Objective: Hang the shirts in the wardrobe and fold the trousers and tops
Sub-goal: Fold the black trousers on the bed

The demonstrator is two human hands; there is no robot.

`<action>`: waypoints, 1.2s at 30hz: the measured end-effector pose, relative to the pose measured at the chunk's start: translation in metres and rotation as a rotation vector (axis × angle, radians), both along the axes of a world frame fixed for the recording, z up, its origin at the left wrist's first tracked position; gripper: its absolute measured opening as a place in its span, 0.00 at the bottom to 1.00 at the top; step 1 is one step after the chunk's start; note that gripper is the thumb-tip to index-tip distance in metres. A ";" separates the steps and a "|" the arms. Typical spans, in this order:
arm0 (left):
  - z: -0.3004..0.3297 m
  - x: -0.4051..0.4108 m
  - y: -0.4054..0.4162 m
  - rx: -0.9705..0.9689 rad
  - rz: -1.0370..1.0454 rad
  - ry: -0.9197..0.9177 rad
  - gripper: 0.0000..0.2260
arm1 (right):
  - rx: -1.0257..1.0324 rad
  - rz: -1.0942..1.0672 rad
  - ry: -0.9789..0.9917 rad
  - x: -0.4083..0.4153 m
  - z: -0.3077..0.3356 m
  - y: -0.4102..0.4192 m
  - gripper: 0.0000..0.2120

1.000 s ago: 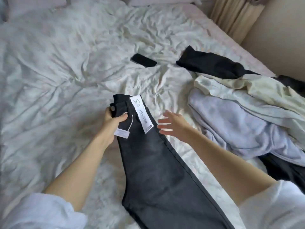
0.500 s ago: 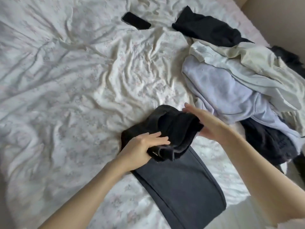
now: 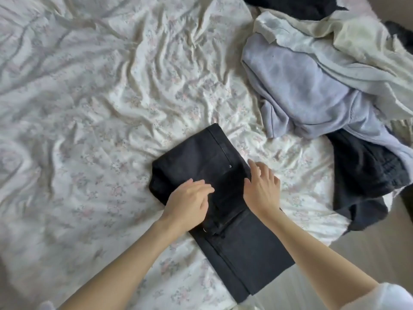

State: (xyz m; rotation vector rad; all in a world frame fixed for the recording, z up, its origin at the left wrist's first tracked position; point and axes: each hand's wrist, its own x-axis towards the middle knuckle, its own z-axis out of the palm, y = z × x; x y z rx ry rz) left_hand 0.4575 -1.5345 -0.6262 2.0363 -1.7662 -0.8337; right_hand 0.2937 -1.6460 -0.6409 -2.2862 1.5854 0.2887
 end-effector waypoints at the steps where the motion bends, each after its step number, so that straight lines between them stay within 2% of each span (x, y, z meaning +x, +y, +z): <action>1: -0.005 0.000 -0.008 -0.139 0.052 -0.129 0.14 | -0.062 0.077 -0.092 0.006 -0.001 0.001 0.25; 2: -0.010 0.000 -0.017 -0.182 0.094 -0.257 0.16 | -0.098 0.182 -0.159 0.012 -0.003 0.001 0.26; 3: -0.015 0.001 -0.027 -0.099 0.136 -0.328 0.20 | -0.106 0.305 -0.173 0.018 -0.006 0.000 0.26; 4: -0.024 0.002 -0.038 -0.002 0.185 -0.357 0.24 | -0.095 0.418 -0.137 0.024 -0.013 -0.005 0.26; 6: -0.045 0.007 -0.043 0.170 0.250 -0.408 0.27 | -0.044 0.534 -0.003 0.032 -0.027 -0.016 0.26; 8: -0.066 0.015 -0.038 0.202 0.271 -0.469 0.27 | -0.028 0.533 0.110 0.030 -0.044 -0.025 0.26; 12: -0.073 0.025 -0.032 0.224 0.353 -0.512 0.29 | 0.044 0.328 0.130 0.017 -0.056 -0.038 0.29; 14: -0.067 0.030 -0.037 0.131 0.337 -0.472 0.29 | 0.031 0.346 0.082 0.020 -0.047 -0.043 0.30; 16: -0.060 0.051 -0.049 0.126 0.310 -0.397 0.28 | 0.018 0.481 -0.017 0.041 -0.039 -0.053 0.33; 19: -0.051 0.082 -0.065 0.362 0.366 -0.104 0.30 | 0.052 0.775 0.012 0.086 -0.030 -0.070 0.37; 22: -0.042 0.093 -0.064 0.531 0.375 0.072 0.33 | 0.124 0.915 0.138 0.121 -0.021 -0.090 0.37; 25: -0.032 0.100 -0.058 0.574 0.309 0.146 0.22 | 0.194 0.929 0.233 0.136 -0.006 -0.110 0.30; 29: -0.008 0.091 -0.056 0.542 0.216 0.234 0.13 | 0.363 0.854 0.284 0.121 0.021 -0.114 0.12; 32: 0.022 0.089 -0.067 0.479 0.237 0.247 0.09 | 0.267 0.795 0.225 0.111 0.054 -0.119 0.06; 36: 0.065 0.101 -0.096 0.443 0.247 0.216 0.10 | 0.109 0.760 0.174 0.119 0.100 -0.138 0.07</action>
